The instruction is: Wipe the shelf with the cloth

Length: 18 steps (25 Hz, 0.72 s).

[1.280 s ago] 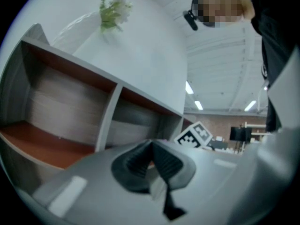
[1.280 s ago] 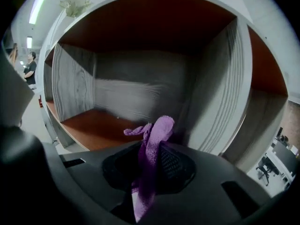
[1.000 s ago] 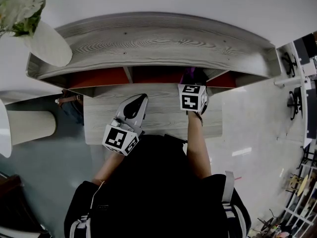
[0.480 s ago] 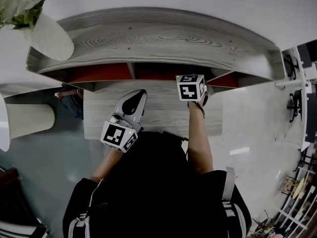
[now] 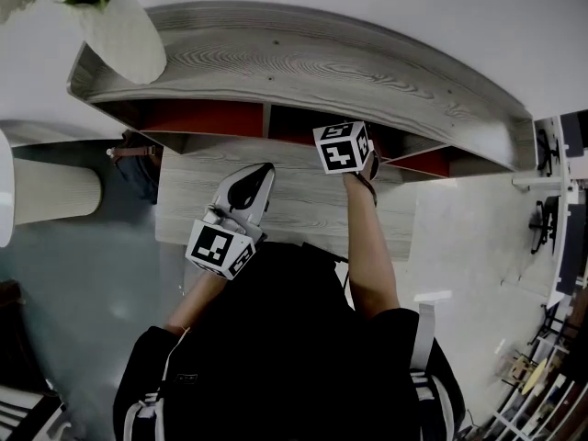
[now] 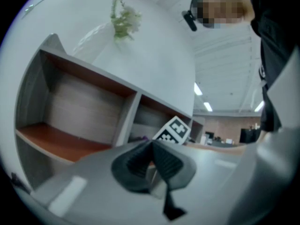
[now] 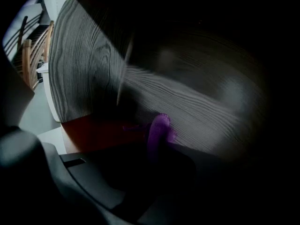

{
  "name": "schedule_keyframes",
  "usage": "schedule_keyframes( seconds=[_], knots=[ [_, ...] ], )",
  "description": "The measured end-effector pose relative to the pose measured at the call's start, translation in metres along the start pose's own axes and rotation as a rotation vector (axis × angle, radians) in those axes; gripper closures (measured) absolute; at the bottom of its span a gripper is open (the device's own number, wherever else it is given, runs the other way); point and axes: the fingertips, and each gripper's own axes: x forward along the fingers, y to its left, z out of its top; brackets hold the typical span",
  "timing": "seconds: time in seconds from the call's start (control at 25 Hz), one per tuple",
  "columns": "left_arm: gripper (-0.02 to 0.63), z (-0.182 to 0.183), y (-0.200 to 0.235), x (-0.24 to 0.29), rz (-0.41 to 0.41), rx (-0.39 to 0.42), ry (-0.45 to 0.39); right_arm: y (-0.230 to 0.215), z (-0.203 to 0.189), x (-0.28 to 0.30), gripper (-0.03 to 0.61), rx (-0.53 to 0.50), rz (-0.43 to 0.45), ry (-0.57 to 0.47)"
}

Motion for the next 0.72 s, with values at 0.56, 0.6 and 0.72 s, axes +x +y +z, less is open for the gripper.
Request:
schedule_keyframes(
  seconds=[0.56,0.6,0.72],
  knots=[
    [0.612,-0.002,0.017,-0.035,0.122,-0.019,-0.02,0.079,0.049,0.01,0.529,-0.211,0.238,-0.097],
    [0.612,-0.003,0.017,-0.036,0.127,-0.017,-0.02,0.085,0.051,0.009,0.529,-0.227,0.258,-0.103],
    [0.612,-0.005,0.018,-0.04,0.136,-0.018,-0.02,0.098,0.055,0.005,0.529,-0.26,0.312,-0.117]
  ],
)
